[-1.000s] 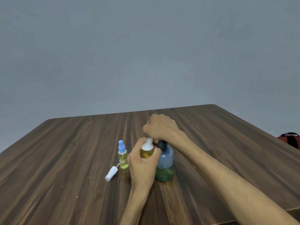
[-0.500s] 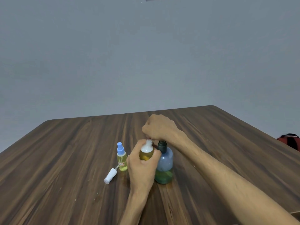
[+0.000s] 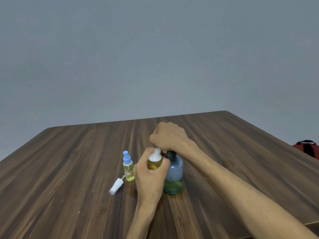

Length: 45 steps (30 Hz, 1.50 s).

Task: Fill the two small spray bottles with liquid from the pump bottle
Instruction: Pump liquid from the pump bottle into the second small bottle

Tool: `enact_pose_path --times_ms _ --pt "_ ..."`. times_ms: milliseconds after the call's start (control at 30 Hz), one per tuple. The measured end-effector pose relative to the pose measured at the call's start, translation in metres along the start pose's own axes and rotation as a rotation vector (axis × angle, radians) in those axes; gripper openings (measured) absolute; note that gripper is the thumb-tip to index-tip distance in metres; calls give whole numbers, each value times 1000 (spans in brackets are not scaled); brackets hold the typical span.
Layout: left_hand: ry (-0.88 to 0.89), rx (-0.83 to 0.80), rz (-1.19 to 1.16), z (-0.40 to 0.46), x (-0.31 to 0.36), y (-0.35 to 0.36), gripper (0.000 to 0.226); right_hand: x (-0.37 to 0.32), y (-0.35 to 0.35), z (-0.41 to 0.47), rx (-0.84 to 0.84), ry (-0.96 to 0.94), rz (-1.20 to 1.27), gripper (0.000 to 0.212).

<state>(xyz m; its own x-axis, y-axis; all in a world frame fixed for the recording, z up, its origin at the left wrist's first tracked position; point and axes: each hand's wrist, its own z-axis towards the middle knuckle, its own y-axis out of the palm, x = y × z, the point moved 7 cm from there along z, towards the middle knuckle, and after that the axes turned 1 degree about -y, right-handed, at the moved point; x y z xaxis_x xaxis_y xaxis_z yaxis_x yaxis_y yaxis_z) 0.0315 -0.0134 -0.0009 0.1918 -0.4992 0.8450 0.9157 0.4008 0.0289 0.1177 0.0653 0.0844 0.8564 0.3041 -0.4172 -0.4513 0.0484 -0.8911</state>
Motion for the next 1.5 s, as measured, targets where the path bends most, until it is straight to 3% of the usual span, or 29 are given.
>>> enact_pose_path --times_ms 700,800,933,1200,1333,1500 --pt "0 20 -4 -1 0 0 4 1 -1 -2 22 10 59 24" --pt "-8 14 -7 0 -2 1 18 -1 -6 1 -3 6 59 26" --pt "12 20 -3 1 -3 1 13 2 -1 0 -11 6 35 27" --pt "-14 20 1 0 -2 1 33 5 1 -3 16 16 71 26" --pt "-10 11 -35 0 -2 0 13 7 1 0 -10 36 120 19" --pt "-25 28 -31 0 -1 0 7 9 1 3 0 46 163 31"
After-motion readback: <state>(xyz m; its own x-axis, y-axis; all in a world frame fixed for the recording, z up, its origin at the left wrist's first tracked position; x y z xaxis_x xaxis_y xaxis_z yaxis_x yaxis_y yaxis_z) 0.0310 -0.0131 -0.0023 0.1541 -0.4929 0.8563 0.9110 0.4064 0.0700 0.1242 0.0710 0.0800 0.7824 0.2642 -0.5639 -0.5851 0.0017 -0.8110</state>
